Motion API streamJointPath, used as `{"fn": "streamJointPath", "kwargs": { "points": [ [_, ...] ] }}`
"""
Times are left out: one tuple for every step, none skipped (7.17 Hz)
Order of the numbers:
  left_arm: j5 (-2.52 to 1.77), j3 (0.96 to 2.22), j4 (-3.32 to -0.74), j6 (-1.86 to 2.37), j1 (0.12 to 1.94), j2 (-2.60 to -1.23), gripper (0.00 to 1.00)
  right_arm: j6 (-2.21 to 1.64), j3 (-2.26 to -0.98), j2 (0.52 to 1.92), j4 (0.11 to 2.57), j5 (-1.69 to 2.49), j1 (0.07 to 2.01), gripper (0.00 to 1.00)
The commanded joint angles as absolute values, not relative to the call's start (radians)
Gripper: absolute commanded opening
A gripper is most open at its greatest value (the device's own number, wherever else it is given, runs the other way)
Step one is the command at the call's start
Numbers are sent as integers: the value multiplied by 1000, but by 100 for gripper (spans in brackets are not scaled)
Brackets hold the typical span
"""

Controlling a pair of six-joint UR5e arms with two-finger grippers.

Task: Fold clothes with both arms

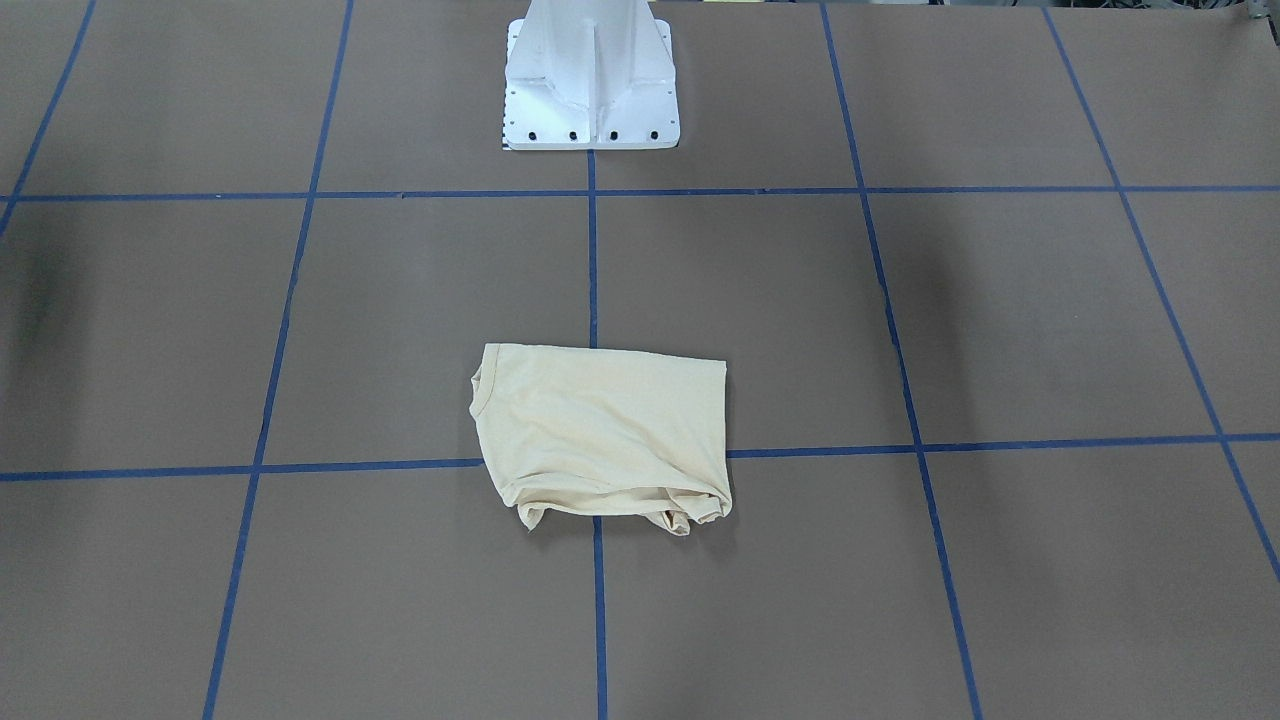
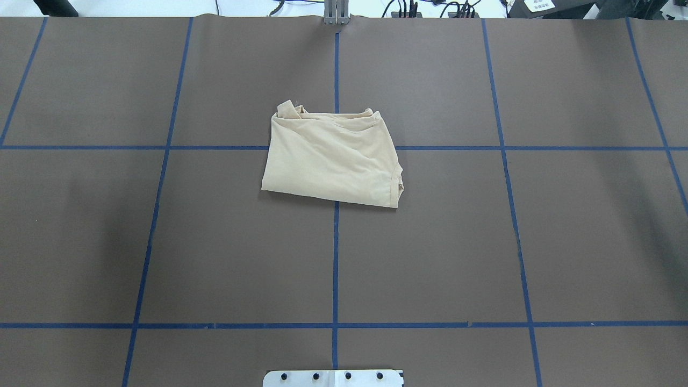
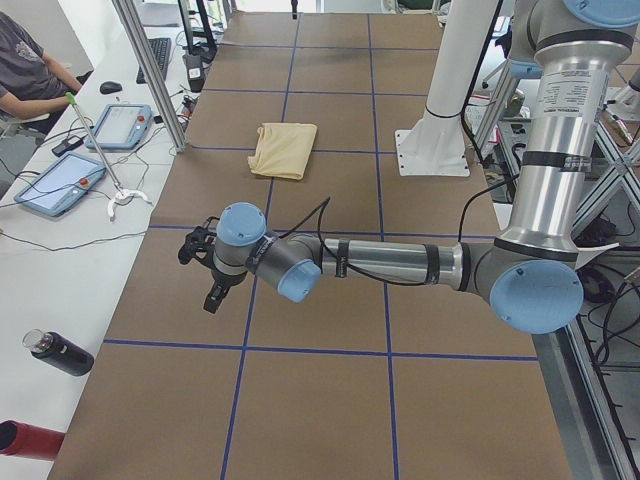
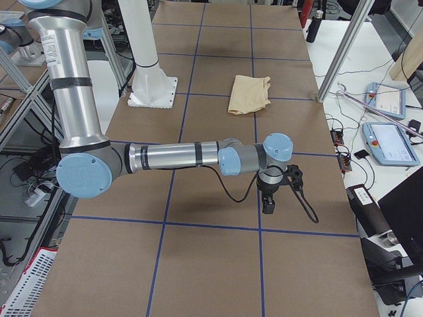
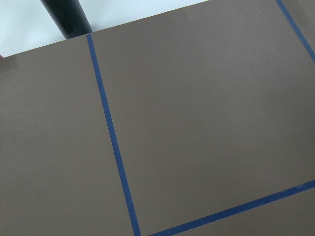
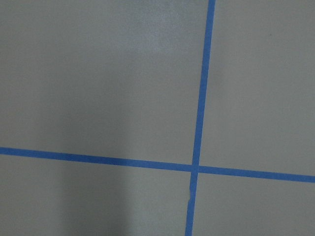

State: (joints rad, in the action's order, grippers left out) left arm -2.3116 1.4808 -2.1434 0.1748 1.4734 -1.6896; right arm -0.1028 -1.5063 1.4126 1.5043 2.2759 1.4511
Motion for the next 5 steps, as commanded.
{"fn": "streamJointPath", "kwargs": {
  "points": [
    [-2312,1483,-2148,175,1470,-1695,100,-104,-1512,1420,1474,2275,1439,100],
    [-2312,1503,-2149,176,1471,-1690,100,-104,-1540,1437,1471,2273,1440,100],
    [-2310,1531,-2149,176,1471,-1690,100,-106,-1529,1456,1471,2276,1440,100],
    [-2313,1534,-2154,176,1471,-1690,100,-103,-1528,1457,1470,2273,1440,100],
    [-2313,1534,-2155,175,1471,-1690,100,-104,-1532,1456,1470,2275,1440,100]
  ]
}}
